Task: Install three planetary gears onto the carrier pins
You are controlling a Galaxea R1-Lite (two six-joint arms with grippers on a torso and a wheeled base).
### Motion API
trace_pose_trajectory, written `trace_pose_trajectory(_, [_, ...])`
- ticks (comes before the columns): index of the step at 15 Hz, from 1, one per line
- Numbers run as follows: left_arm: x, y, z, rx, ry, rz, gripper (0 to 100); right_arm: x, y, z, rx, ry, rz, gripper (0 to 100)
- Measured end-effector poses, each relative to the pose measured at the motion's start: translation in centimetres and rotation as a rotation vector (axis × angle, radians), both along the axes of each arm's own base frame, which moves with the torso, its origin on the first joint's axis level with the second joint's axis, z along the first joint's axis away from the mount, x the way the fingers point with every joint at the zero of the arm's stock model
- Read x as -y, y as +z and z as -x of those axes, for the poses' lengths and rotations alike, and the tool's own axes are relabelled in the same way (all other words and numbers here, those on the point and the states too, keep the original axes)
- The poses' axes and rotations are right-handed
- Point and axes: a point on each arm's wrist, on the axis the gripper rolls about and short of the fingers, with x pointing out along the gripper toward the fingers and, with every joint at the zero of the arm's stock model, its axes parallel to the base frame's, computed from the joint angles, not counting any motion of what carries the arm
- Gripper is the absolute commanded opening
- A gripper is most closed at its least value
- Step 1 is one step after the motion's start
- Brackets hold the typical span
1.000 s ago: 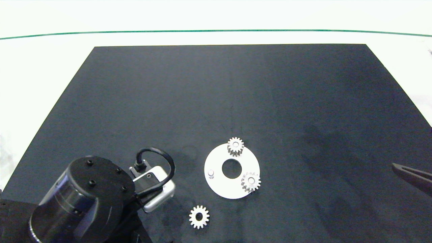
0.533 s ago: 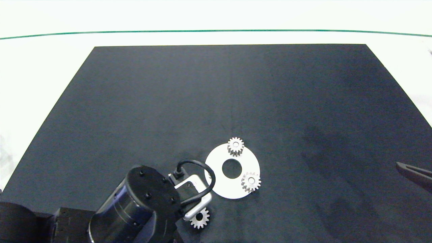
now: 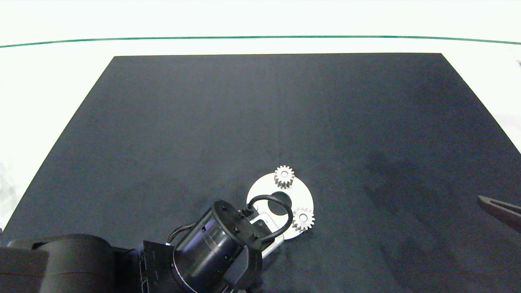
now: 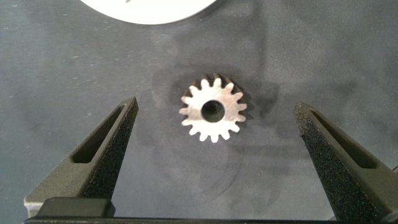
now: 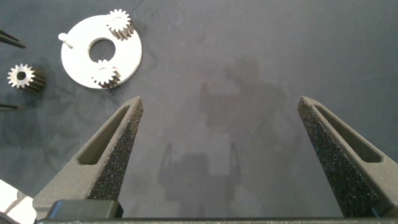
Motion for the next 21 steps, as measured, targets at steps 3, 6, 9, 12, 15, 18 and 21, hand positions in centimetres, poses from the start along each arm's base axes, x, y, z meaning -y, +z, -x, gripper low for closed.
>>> trace_pose_trajectory(3, [0.2,-0.4,-0.1,-0.010,0.000,-0.014,100,0.0,0.0,0.0,0.000,0.000,0.000,100])
trace_pose_trajectory(6, [0.3,-0.7,-0.1,-0.018,-0.002,-0.023,95,0.0,0.0,0.0,0.000,0.001,0.000,100])
trace_pose_trajectory(9, [0.3,-0.8,-0.2,-0.019,-0.001,-0.024,87,0.0,0.0,0.0,0.000,0.003,-0.001,100])
trace_pose_trajectory(12, [0.4,-0.9,-0.3,-0.021,0.000,-0.028,81,0.0,0.0,0.0,-0.001,0.009,-0.002,100])
trace_pose_trajectory(15, [0.5,-1.2,-0.7,-0.023,0.005,-0.039,75,0.0,0.0,0.0,-0.001,0.009,-0.002,100])
trace_pose_trajectory(18, [0.5,-1.1,-1.6,-0.014,0.010,-0.056,69,0.1,0.1,0.2,0.006,0.009,-0.007,100])
trace_pose_trajectory(21, [0.5,-1.1,-1.9,-0.013,0.017,-0.054,63,1.4,0.7,2.0,0.068,0.010,-0.052,100])
